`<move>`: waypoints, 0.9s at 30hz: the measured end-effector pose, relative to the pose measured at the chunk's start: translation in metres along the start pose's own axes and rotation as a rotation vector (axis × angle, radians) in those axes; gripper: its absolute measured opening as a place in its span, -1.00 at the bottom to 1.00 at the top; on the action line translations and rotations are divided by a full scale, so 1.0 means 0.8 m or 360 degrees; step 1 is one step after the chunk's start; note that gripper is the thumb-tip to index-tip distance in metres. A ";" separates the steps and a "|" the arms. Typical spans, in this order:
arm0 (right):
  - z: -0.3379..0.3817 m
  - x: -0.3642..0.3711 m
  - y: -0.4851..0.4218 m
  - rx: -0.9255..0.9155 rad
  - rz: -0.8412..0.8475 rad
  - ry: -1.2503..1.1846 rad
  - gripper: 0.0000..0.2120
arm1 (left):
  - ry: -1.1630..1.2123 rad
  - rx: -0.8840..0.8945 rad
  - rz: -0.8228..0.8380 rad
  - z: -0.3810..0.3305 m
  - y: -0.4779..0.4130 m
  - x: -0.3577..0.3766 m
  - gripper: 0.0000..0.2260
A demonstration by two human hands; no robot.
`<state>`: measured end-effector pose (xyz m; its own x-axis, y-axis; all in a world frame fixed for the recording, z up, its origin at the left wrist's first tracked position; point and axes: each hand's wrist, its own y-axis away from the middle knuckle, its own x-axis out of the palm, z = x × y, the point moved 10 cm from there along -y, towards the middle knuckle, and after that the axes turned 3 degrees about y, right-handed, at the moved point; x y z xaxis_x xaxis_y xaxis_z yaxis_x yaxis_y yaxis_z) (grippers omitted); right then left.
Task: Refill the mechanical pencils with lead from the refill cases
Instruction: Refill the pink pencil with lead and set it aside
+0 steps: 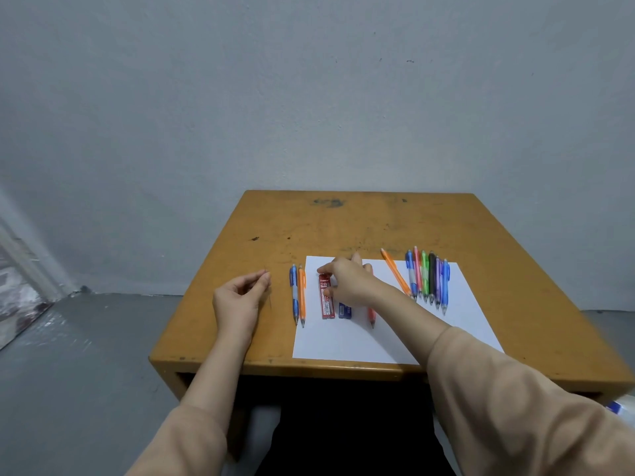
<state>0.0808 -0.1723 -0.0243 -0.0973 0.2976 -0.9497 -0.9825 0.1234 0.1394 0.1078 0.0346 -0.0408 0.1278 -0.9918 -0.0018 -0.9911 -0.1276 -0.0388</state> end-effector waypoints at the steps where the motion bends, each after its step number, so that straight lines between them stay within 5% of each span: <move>1: 0.000 0.000 0.000 -0.0008 -0.0010 0.0016 -0.54 | 0.0007 0.0001 0.0000 -0.001 0.000 0.000 -0.91; 13: -0.004 -0.005 0.014 -0.0022 -0.0111 -0.0059 -0.58 | -0.0074 0.0035 0.0003 -0.005 0.003 0.002 -0.83; 27: -0.052 -0.082 0.063 0.0042 -0.0711 -0.0916 -0.67 | -0.0077 0.0064 0.0011 -0.008 0.005 0.003 -0.83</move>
<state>0.0314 -0.2250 0.0336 0.4179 0.6634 -0.6207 -0.9042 0.3701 -0.2133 0.1038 0.0318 -0.0344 0.1233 -0.9911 -0.0503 -0.9898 -0.1192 -0.0787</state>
